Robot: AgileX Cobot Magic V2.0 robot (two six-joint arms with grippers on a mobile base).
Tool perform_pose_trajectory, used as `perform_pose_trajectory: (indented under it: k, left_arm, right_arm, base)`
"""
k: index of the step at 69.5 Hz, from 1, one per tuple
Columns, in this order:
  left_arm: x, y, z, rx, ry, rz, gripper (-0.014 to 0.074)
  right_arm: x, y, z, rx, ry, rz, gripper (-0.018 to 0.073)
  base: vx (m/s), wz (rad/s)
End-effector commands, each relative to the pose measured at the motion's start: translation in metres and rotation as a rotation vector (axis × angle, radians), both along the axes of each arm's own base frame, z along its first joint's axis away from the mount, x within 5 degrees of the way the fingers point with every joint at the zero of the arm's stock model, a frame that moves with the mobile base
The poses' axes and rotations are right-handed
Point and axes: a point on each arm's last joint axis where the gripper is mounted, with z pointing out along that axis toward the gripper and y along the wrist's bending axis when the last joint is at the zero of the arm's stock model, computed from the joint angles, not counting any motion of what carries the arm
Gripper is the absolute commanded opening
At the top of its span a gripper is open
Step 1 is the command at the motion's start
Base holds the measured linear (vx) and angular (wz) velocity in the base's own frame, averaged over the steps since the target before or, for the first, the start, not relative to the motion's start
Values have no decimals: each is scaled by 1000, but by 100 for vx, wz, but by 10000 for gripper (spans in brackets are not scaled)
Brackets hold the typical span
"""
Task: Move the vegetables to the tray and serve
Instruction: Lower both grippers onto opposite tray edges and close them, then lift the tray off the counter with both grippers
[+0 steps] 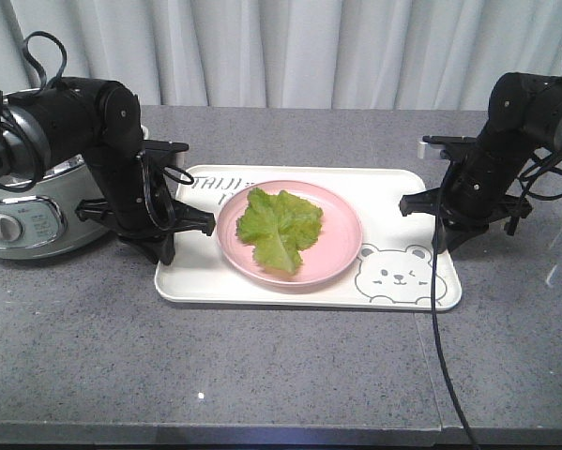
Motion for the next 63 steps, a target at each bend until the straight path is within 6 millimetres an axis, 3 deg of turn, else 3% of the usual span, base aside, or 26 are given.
perform_pose_trajectory:
  k: [1, 26, 63]
  left_arm:
    - [-9, -23, 51, -208, -149, -22, -7]
    - [-16, -21, 64, -222, -152, -26, -7]
    - [-45, -11, 130, -291, -320, -43, -7]
  right_arm:
    - [-13, 18, 48, 133, -76, 37, -10]
    - [-27, 17, 83, 138, -156, 47, -10]
    - [-54, 16, 135, 146, -281, 56, -10]
  base:
    - [0, 0]
    - [0, 0]
    - [0, 0]
